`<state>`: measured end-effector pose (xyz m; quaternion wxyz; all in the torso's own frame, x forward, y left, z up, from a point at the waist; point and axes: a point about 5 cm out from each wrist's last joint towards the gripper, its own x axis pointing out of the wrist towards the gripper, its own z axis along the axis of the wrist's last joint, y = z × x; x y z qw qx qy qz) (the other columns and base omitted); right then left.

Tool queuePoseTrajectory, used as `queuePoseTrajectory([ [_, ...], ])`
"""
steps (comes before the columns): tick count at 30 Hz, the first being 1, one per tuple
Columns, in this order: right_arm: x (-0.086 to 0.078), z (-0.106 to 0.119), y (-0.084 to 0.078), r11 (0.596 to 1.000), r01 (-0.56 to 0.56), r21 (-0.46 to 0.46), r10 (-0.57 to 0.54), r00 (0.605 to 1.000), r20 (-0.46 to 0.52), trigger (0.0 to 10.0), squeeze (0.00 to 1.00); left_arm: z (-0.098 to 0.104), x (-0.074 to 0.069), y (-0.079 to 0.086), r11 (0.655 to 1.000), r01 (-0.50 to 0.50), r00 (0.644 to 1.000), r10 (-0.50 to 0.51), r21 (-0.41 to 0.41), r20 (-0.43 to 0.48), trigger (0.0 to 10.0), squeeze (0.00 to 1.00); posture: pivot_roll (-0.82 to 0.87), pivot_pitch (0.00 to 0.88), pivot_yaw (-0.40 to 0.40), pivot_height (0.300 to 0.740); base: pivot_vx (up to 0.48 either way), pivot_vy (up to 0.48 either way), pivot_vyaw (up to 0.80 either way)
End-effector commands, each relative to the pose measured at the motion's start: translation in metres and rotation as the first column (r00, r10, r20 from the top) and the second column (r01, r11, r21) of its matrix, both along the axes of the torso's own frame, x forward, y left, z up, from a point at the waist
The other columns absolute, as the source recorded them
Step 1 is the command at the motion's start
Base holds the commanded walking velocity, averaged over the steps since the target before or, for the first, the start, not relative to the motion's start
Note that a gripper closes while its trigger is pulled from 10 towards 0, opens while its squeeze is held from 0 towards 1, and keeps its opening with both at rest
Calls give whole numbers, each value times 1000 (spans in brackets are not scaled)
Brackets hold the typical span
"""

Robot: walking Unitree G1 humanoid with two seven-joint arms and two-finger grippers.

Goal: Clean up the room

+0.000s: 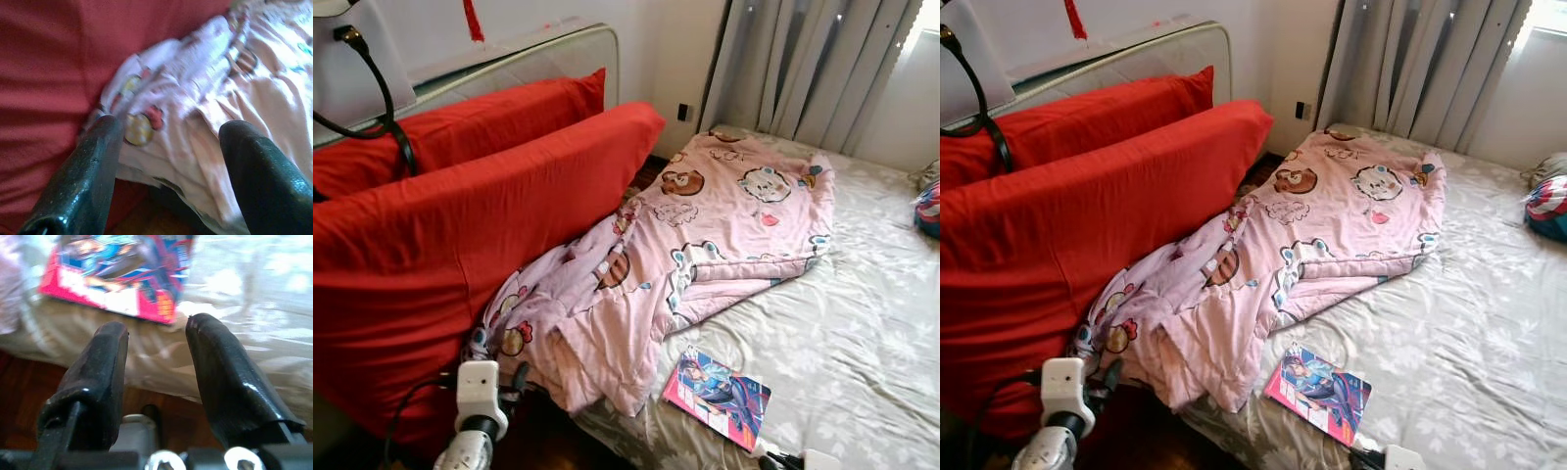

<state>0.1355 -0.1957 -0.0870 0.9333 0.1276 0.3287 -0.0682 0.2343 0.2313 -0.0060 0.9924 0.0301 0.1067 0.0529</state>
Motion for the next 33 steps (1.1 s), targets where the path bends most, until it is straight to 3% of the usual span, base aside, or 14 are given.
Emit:
queuePoseTrajectory([
  [1,-1,0,3,999,-45,-5,45,999,8,10000,0,2,-3,7,1000,-28,999,28,-12,16,10000,0,53,0,-33,740,0,0,0],
  [7,1,1,21,999,-43,33,41,998,45,10000,0,13,1,19,1000,-25,998,26,-18,53,10000,0,64,0,8,740,0,0,0],
  [8,11,6,20,1000,-13,22,11,995,97,10000,0,15,4,18,1000,7,999,-7,-3,52,10000,0,53,0,16,740,0,0,0],
  [10,68,42,5,1000,0,-31,10,945,327,10000,0,17,7,16,999,33,998,-33,4,53,10000,0,46,0,20,740,0,0,0],
  [12,93,64,-1,998,-3,-62,29,902,430,10000,0,21,11,12,998,59,996,-59,4,65,10000,0,45,0,20,740,0,0,0],
  [16,93,65,-4,996,-9,-86,45,900,434,10000,0,24,15,5,997,76,994,-75,-8,80,10000,0,46,0,32,740,0,0,0],
  [23,83,70,-30,987,89,-138,-13,880,475,10000,0,19,6,2,999,35,996,-34,-15,81,10000,0,41,0,-4,740,0,0,0],
  [27,72,71,-49,963,225,-150,-126,864,488,10000,0,24,3,1,1000,8,993,-6,-11,116,10000,0,54,0,-8,740,0,0,0],
  [33,77,73,-44,979,105,-177,-7,876,482,10000,0,29,2,10,1000,-12,992,12,2,126,10000,0,33,0,-5,740,0,0,0],
])
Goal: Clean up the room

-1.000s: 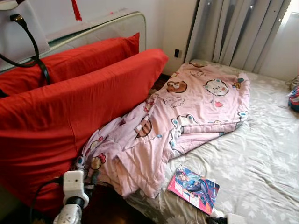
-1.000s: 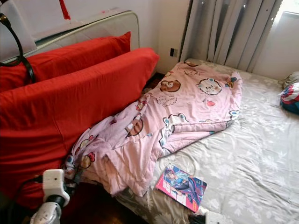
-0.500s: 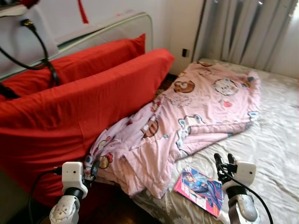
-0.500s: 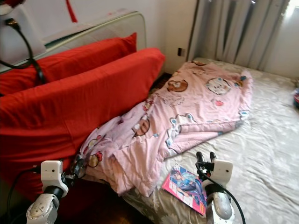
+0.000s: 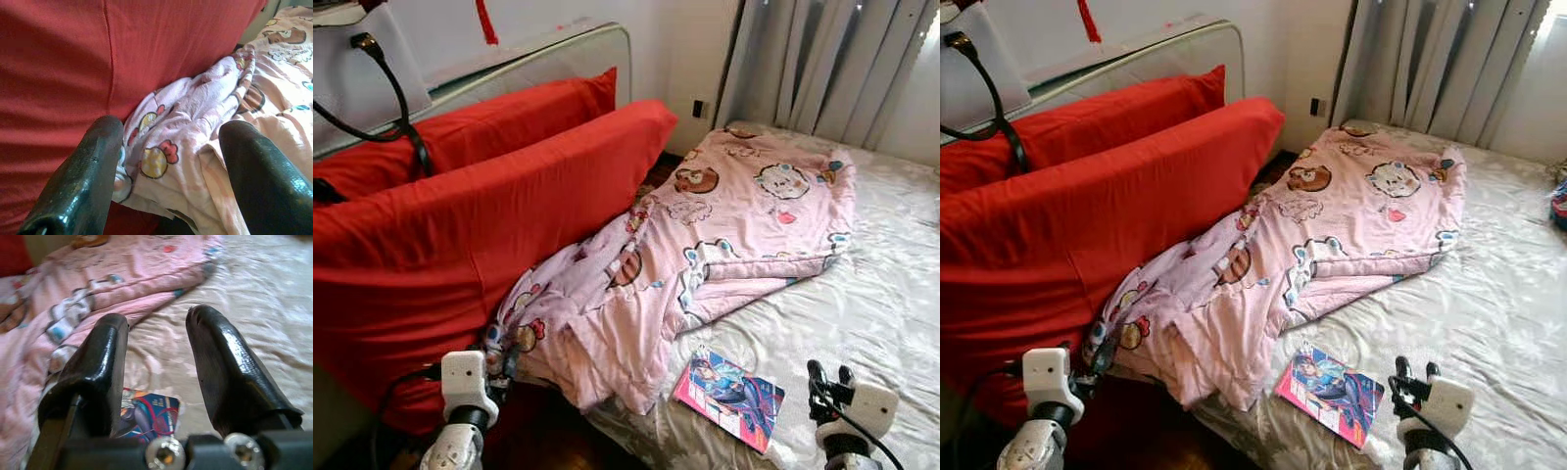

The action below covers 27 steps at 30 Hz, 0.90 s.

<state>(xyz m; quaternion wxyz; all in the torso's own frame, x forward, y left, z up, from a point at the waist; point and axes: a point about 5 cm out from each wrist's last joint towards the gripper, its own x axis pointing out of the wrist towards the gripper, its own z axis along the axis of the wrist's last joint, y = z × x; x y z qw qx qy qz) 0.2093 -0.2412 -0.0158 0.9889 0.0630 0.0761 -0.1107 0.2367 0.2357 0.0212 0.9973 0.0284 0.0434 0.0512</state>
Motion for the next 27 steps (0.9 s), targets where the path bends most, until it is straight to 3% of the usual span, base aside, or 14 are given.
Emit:
queuePoseTrajectory([
  [1,1,10,16,998,-59,-29,61,996,69,10000,0,2,1,6,1000,-20,1000,20,-1,-1,10000,0,28,0,-13,740,0,0,0],
  [4,-1,16,30,995,-95,-35,98,988,116,10000,0,2,2,3,1000,-13,1000,13,5,0,10000,0,18,0,-19,740,0,0,0],
  [11,1,24,36,973,-212,-93,225,960,168,10000,0,5,2,-10,1000,17,1000,-17,-10,13,10000,0,11,0,2,740,0,0,0],
  [19,-5,36,37,991,-106,-79,124,952,279,10000,0,6,2,-5,1000,15,1000,-15,2,2,10000,0,11,0,13,740,0,0,0],
  [23,-4,43,38,983,-131,-129,166,933,318,10000,0,7,1,-3,1000,19,1000,-19,6,-1,10000,0,12,0,15,740,0,0,0],
  [25,6,59,39,981,-133,-145,178,913,368,10000,0,7,1,-2,1000,17,1000,-17,9,0,10000,0,13,0,13,740,0,0,0],
  [27,25,100,44,976,-121,-178,192,867,459,10000,0,8,2,0,1000,9,1000,-10,11,4,10000,0,13,0,12,740,0,0,0],
])
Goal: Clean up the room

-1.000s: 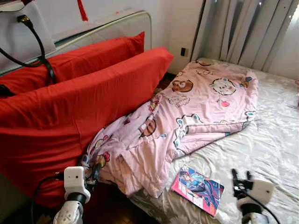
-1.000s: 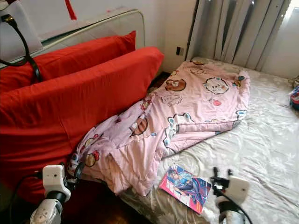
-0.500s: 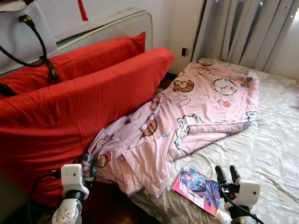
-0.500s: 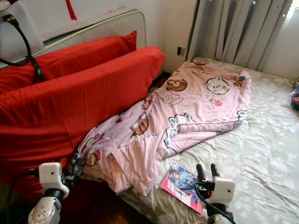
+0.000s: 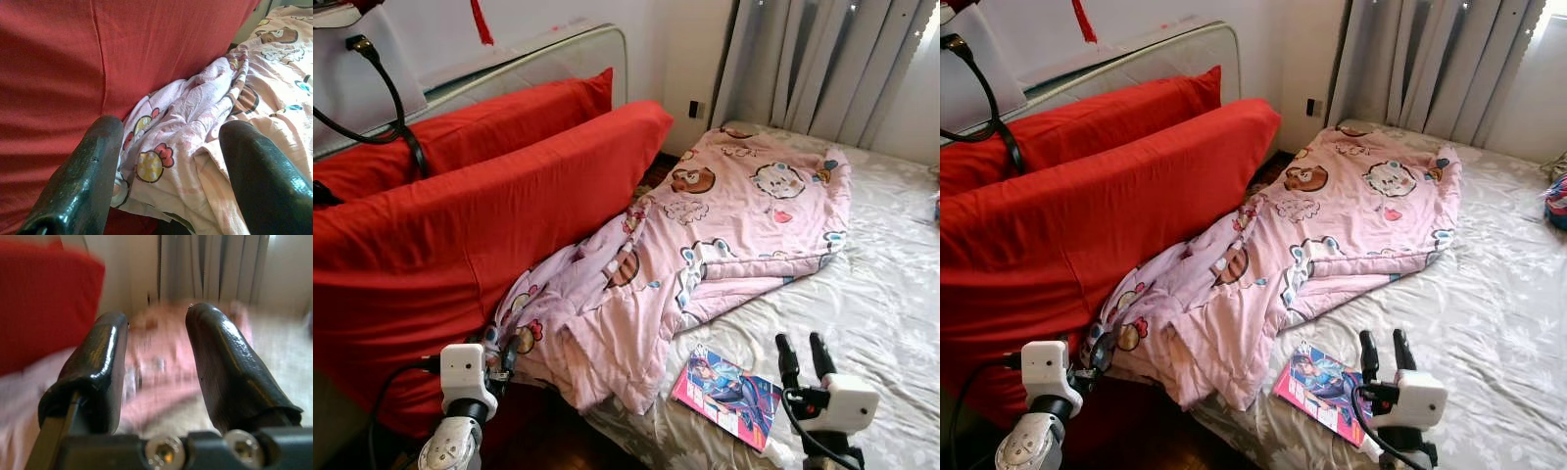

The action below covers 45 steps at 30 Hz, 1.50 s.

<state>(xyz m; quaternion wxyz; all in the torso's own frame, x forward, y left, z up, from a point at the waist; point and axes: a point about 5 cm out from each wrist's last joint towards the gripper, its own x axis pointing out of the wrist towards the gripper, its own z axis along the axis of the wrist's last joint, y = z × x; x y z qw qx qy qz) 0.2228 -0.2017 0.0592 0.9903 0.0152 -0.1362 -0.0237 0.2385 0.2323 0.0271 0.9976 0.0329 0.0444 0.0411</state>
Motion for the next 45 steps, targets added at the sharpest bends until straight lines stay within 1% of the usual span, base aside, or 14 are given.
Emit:
queuePoseTrajectory([
  [1,15,36,7,1000,-11,-9,12,995,95,10000,0,3,0,4,1000,-14,1000,14,3,10,10000,0,14,0,10,740,0,0,0],
  [7,19,59,9,1000,-12,-25,16,986,164,10000,0,4,0,4,1000,-23,1000,23,2,11,10000,0,14,0,7,740,0,0,0],
  [11,15,65,8,998,-18,-53,25,989,146,10000,0,4,-1,5,1000,-28,1000,28,2,11,10000,0,20,0,3,740,0,0,0],
  [18,7,97,2,998,40,-53,-29,981,193,10000,0,5,-3,8,999,-41,999,41,2,12,10000,0,9,0,8,740,0,0,0],
  [20,8,97,2,997,39,-70,-27,988,155,10000,0,4,-3,7,999,-39,999,39,2,8,10000,0,7,0,9,740,0,0,0],
  [22,11,85,-2,997,71,10,-71,997,44,10000,0,4,-1,5,1000,-31,1000,31,-1,3,10000,0,4,0,9,740,0,0,0],
  [23,16,75,-5,994,106,32,-103,990,-99,10000,0,4,0,4,1000,-28,1000,28,-3,3,10000,0,8,0,13,740,0,0,0],
  [26,21,60,-7,990,124,63,-101,951,-293,10000,0,4,0,4,1000,-27,1000,27,-4,-1,10000,0,5,0,11,740,0,0,0],
  [27,25,52,-2,984,113,135,-57,931,-360,10000,0,2,-1,4,1000,-24,1000,24,-3,-13,10000,0,-1,0,8,740,0,0,0],
  [29,26,48,-2,979,122,163,-50,920,-388,10000,0,0,-2,3,1000,-21,1000,21,-1,-18,10000,0,8,0,4,740,0,0,0],
  [31,25,31,-1,983,109,145,-28,881,-473,10000,0,0,-3,2,1000,-26,999,26,-8,-20,10000,0,22,0,-8,740,0,0,0],
  [34,24,25,-1,987,100,127,-22,860,-509,10000,0,-1,-4,2,999,-30,999,30,-10,-21,10000,0,21,0,-9,740,0,0,0],
  [38,21,16,1,989,80,124,9,807,-591,10000,0,-3,-6,2,1000,-29,999,29,-9,-34,10000,0,18,0,-11,740,0,0,0],
  [45,19,5,1,986,83,142,27,770,-637,10000,0,-2,-5,-1,1000,-20,999,19,-14,-29,10000,0,13,0,-10,740,0,0,0],
])
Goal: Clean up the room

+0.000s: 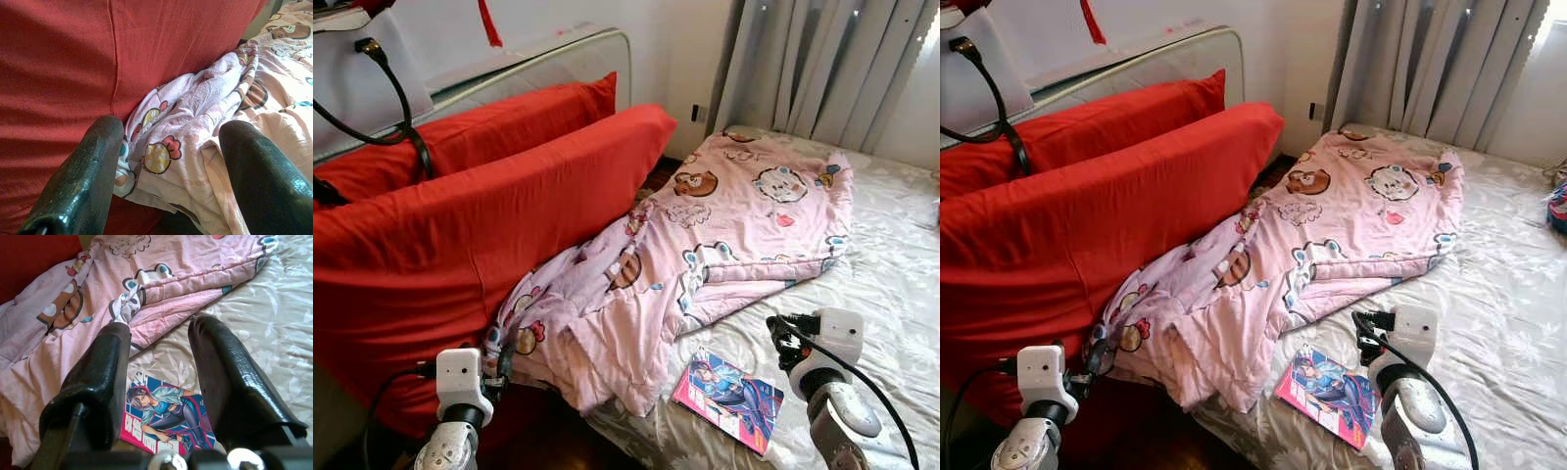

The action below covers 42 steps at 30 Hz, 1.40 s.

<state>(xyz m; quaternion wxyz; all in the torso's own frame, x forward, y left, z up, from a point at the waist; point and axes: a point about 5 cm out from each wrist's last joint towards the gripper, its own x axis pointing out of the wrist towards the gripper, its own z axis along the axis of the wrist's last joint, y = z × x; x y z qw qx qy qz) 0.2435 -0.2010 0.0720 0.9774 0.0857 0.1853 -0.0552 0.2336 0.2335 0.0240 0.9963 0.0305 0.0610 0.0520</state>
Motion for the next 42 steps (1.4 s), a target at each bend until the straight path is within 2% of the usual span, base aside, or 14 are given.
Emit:
queuePoseTrajectory([
  [1,-3,-10,0,1000,-13,3,13,998,-61,10000,0,1,1,-2,1000,7,1000,-7,-10,6,10000,0,13,0,-10,740,0,0,0],
  [2,-4,-12,1,1000,-16,2,16,997,-75,10000,0,2,2,-3,1000,11,1000,-11,-10,9,10000,0,13,0,-10,740,0,0,0],
  [5,-1,-5,-1,999,17,35,-18,999,32,10000,0,12,6,-3,1000,5,998,-4,-8,55,10000,0,19,0,-12,740,0,0,0],
  [6,1,0,-2,1000,16,12,-17,996,83,10000,0,14,7,-3,1000,3,998,-2,-10,67,10000,0,20,0,-13,740,0,0,0],
  [8,3,14,-1,999,-13,-42,21,980,199,10000,0,19,11,-4,1000,6,996,-5,-12,90,10000,0,21,0,-11,740,0,0,0],
  [10,4,32,-2,998,25,-51,-5,931,366,10000,0,23,14,-6,1000,12,994,-10,-19,106,10000,0,21,0,-13,740,0,0,0],
  [11,3,34,-3,996,37,-86,0,919,395,10000,0,23,14,-7,1000,15,994,-13,-19,107,10000,0,21,0,-13,740,0,0,0],
  [12,1,32,-5,992,43,-121,8,918,396,10000,0,22,15,-8,1000,17,994,-15,-19,106,10000,0,21,0,-13,740,0,0,0],
  [15,-3,26,-10,996,70,-58,-41,913,405,10000,0,20,14,-9,1000,16,995,-14,-22,97,10000,0,17,0,-12,740,0,0,0],
  [20,-10,26,-10,994,71,-80,-28,892,451,10000,0,26,15,-12,999,33,992,-30,-17,119,10000,0,18,0,-11,740,0,0,0],
  [29,-37,-42,-24,990,70,-122,-32,958,287,10000,0,27,20,-18,998,51,991,-48,-27,127,10000,0,7,0,4,740,0,0,0],
  [35,-34,-48,-22,990,59,-126,-22,961,276,10000,0,27,20,-18,998,55,991,-52,-27,122,10000,0,14,0,5,740,0,0,0],
  [39,-19,-47,-16,995,18,-94,12,950,313,10000,0,26,20,-18,998,56,992,-52,-28,117,10000,0,14,0,6,740,0,0,0],
  [42,-15,-47,-13,994,2,-109,33,948,317,10000,0,26,20,-19,998,56,992,-52,-32,117,10000,0,20,0,-1,740,0,0,0],
])
